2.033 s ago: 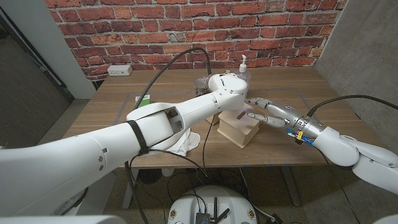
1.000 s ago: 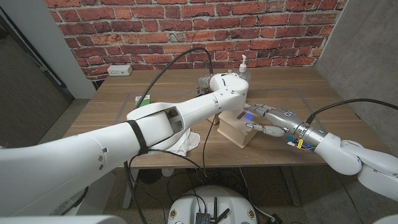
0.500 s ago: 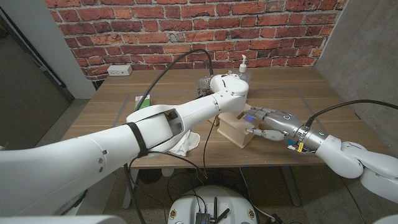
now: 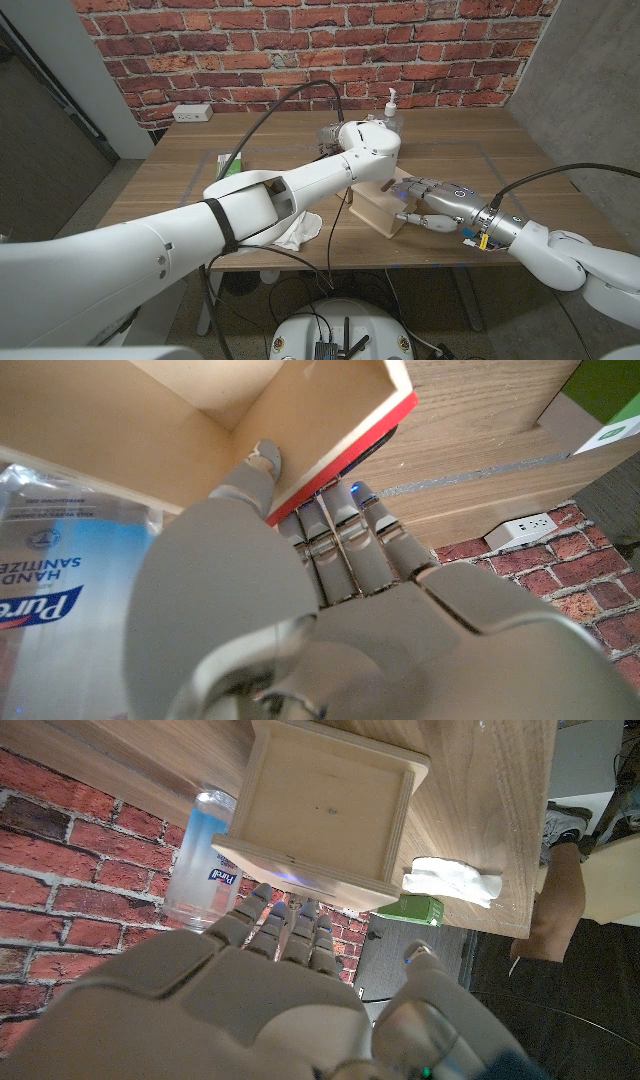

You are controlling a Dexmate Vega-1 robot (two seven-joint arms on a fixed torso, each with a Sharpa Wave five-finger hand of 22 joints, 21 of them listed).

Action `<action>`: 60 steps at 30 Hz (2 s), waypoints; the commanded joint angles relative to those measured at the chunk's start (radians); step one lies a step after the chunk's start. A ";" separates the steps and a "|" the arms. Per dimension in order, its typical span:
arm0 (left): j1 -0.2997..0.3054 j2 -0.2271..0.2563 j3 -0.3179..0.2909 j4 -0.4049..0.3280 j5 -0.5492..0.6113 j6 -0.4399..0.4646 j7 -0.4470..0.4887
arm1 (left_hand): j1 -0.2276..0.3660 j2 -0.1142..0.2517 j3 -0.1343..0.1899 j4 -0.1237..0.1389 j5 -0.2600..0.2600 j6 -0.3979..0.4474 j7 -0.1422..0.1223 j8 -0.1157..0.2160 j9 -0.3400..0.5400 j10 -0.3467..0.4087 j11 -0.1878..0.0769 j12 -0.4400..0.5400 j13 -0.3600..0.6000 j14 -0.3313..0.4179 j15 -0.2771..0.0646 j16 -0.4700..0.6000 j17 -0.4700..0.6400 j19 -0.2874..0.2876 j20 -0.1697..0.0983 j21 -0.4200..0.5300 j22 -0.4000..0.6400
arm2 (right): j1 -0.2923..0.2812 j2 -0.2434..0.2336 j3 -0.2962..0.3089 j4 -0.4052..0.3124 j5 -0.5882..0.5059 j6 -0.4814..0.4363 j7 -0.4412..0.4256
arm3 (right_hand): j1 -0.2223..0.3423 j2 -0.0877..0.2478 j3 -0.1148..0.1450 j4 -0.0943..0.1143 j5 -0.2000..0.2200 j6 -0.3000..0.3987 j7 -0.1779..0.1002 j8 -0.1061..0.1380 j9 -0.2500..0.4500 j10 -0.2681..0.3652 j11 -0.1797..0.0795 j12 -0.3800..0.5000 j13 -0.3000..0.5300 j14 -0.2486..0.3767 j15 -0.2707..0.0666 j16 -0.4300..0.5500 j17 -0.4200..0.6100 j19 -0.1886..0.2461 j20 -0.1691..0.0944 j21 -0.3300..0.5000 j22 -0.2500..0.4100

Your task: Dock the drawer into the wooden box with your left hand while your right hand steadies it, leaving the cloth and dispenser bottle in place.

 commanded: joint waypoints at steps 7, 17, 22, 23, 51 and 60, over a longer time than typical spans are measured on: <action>-0.067 -0.002 0.076 0.044 -0.273 0.000 0.175 | 0.070 0.081 -0.001 0.002 0.007 0.014 0.020 0.005 0.002 0.072 -0.073 0.007 0.001 0.072 -0.112 0.005 0.005 0.010 -0.126 0.000 0.001 | 0.002 -0.005 -0.011 -0.008 -0.015 -0.008 0.017 | -0.007 0.037 0.005 0.007 -0.002 -0.006 0.004 0.005 0.003 0.003 -0.003 -0.002 -0.001 -0.002 -0.056 -0.005 -0.001 -0.001 -0.066 0.004 0.003; -0.068 -0.003 0.072 0.052 -0.297 0.000 0.195 | 0.071 0.081 -0.001 0.001 0.008 0.012 0.018 0.005 0.003 0.072 -0.075 0.007 0.002 0.071 -0.112 0.005 0.005 0.009 -0.127 -0.001 0.001 | 0.028 -0.023 -0.030 -0.001 -0.001 -0.007 0.044 | -0.011 0.034 0.008 0.009 -0.002 0.021 0.006 0.014 0.003 0.032 0.004 0.006 -0.002 0.036 -0.052 0.006 -0.005 -0.005 -0.068 0.005 0.003; -0.068 -0.009 0.065 0.065 -0.287 0.000 0.185 | 0.072 0.081 -0.001 0.001 0.008 0.012 0.019 0.005 0.003 0.072 -0.076 0.008 0.002 0.071 -0.112 0.005 0.005 0.009 -0.127 -0.001 0.001 | 0.040 -0.033 -0.038 0.008 -0.001 0.000 0.039 | -0.015 0.032 0.007 0.012 -0.003 0.021 0.007 0.013 0.003 0.023 0.004 0.001 -0.002 0.032 -0.052 0.003 -0.005 -0.007 -0.070 0.006 0.002; -0.070 -0.012 0.064 0.070 -0.286 0.000 0.183 | 0.073 0.082 -0.001 0.001 0.008 0.012 0.019 0.005 0.003 0.072 -0.075 0.008 0.002 0.071 -0.113 0.005 0.005 0.009 -0.126 -0.001 0.001 | 0.042 -0.037 -0.039 0.009 0.004 0.001 0.044 | -0.015 0.032 0.007 0.012 -0.003 0.021 0.008 0.012 0.003 0.023 0.003 0.001 -0.002 0.031 -0.052 0.003 -0.005 -0.007 -0.071 0.006 0.002; -0.038 -0.030 -0.002 0.083 0.023 0.000 -0.085 | 0.077 0.081 -0.003 0.000 0.009 0.010 0.020 0.005 0.003 0.071 -0.073 0.008 0.002 0.070 -0.113 0.004 0.005 0.008 -0.127 -0.001 0.001 | 0.068 -0.076 -0.070 0.023 0.007 -0.015 0.030 | -0.019 0.031 0.009 0.017 -0.003 0.026 0.011 0.011 0.003 0.022 0.007 -0.001 -0.002 0.026 -0.046 -0.003 -0.008 -0.010 -0.073 0.007 0.002; -0.041 -0.032 0.003 0.085 -0.003 0.000 -0.066 | 0.078 0.081 -0.003 0.000 0.009 0.010 0.021 0.005 0.004 0.068 -0.074 0.006 0.002 0.069 -0.113 0.004 0.005 0.008 -0.127 -0.001 0.001 | 0.062 -0.086 -0.067 0.019 0.006 -0.020 0.028 | -0.021 0.030 0.009 0.019 -0.003 0.026 0.014 0.011 0.003 0.024 0.012 -0.001 -0.002 0.026 -0.045 -0.003 -0.008 -0.010 -0.074 0.007 0.002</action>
